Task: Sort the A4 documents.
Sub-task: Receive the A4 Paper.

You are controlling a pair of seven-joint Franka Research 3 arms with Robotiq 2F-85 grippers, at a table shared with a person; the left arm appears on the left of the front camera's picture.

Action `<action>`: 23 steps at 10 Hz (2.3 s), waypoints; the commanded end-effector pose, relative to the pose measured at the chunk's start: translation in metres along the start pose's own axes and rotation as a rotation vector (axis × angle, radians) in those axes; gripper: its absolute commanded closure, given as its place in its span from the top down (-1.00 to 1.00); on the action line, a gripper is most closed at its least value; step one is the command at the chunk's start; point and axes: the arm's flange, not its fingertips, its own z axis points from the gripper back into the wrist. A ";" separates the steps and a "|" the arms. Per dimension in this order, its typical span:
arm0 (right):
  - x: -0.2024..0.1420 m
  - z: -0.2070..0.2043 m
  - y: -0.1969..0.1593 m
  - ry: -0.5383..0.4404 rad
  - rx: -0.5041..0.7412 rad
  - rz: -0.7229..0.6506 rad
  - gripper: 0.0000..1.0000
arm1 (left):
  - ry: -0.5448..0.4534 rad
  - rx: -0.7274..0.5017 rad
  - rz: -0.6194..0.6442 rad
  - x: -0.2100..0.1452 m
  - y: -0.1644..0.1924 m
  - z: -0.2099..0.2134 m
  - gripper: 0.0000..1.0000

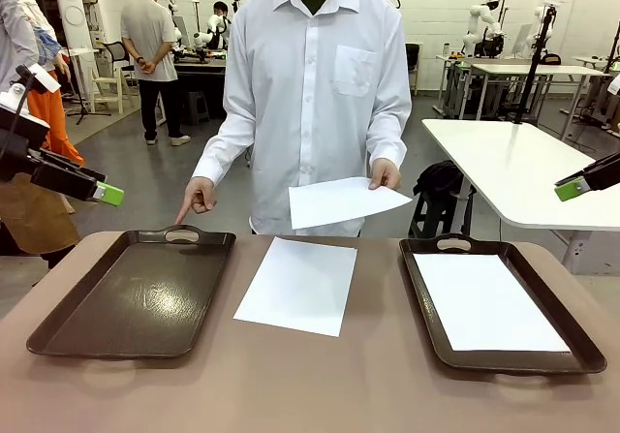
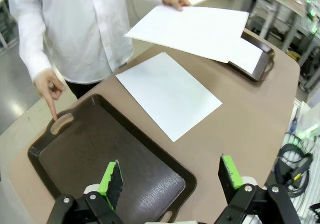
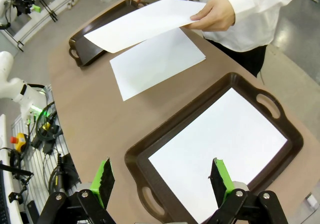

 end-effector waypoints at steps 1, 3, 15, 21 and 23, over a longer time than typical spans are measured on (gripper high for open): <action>0.001 -0.001 0.001 0.001 -0.001 0.003 1.00 | -0.069 -0.027 0.239 0.008 0.029 -0.034 1.00; 0.001 -0.001 0.001 0.001 -0.001 0.003 1.00 | -0.065 -0.084 0.422 0.017 0.050 -0.073 1.00; 0.001 -0.001 0.001 0.001 -0.001 0.003 1.00 | -0.051 -0.397 0.985 0.040 0.086 -0.246 1.00; 0.001 -0.001 0.001 0.001 -0.001 0.003 1.00 | -0.040 -0.572 1.078 0.059 0.090 -0.295 1.00; 0.001 -0.001 0.001 0.001 -0.001 0.003 1.00 | -0.029 -0.603 1.112 0.062 0.092 -0.305 1.00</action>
